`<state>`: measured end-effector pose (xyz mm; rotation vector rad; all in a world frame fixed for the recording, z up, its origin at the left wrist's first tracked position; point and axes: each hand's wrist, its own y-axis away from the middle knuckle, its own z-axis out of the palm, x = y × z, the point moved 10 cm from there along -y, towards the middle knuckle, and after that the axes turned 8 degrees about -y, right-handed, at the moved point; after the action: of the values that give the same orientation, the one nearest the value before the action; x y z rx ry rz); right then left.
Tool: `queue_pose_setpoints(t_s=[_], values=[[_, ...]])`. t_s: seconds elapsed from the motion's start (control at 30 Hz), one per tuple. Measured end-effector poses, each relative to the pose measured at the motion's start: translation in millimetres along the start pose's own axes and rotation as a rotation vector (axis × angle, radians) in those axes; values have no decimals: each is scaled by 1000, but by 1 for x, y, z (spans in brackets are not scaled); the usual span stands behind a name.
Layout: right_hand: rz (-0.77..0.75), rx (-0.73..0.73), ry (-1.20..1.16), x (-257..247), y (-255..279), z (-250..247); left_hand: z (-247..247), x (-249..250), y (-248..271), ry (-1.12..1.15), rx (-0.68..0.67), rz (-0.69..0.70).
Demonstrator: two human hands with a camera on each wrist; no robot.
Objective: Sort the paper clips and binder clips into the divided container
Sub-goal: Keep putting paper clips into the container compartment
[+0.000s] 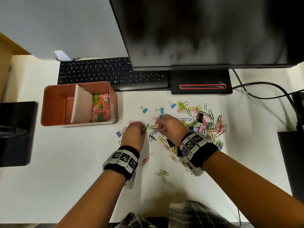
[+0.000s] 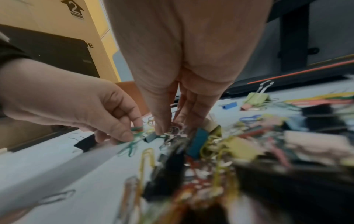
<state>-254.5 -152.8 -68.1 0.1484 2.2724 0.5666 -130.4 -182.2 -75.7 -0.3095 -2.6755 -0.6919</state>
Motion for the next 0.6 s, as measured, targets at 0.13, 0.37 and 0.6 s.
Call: queue_pose_setpoints(t_s=[0.13,0.37,0.6], values=[[35,52,14,21,9,-19,6,-2,-3,-54,-9,20],[-100,43,-8,1,9,-12,-2,10,-1,-78,-8,126],[-23,26,35,-16,-24,0,27,25,27,-116,-153,458]])
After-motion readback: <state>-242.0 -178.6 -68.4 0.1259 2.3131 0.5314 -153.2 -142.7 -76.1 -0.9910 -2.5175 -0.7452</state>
